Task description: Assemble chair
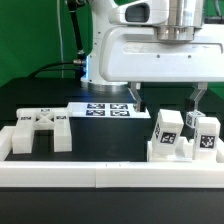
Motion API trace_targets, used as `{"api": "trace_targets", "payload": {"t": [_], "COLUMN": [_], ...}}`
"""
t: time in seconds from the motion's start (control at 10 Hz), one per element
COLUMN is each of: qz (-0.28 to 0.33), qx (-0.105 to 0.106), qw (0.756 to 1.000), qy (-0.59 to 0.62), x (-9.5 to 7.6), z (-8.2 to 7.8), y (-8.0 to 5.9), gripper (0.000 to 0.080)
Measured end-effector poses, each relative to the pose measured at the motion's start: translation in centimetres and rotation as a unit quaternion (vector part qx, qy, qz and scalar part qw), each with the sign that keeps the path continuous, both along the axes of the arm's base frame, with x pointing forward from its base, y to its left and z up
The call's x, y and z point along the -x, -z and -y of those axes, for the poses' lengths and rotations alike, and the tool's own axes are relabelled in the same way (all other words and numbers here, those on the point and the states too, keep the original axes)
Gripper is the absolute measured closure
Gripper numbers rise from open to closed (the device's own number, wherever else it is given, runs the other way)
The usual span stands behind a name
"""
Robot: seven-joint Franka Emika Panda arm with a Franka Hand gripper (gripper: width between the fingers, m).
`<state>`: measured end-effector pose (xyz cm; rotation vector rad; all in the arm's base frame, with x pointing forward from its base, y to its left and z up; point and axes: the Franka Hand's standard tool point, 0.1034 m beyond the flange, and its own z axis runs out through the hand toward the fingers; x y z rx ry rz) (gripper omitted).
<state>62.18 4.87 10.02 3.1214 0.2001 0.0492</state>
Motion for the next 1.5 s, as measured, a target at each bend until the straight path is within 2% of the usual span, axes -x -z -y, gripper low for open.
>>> {"api": "trace_targets", "payload": {"t": [0.1, 0.4, 0.7, 1.4, 1.5], "qz": [0.014, 0.011, 0.015, 0.015, 0.013], "qx": [0.001, 0.001, 0.004, 0.005, 0.006], "qw": [1.0, 1.0, 1.0, 1.0, 1.0], "qy": [0.0, 0.004, 0.008, 0.007, 0.008], "x": [-0.7, -1.4, -2.5, -2.0, -1.9], "z": [0.2, 0.2, 0.9, 0.9, 1.0], "y": [-0.1, -0.4, -0.1, 0.8, 1.0], "gripper": [0.015, 0.015, 0.015, 0.0165, 0.0336]}}
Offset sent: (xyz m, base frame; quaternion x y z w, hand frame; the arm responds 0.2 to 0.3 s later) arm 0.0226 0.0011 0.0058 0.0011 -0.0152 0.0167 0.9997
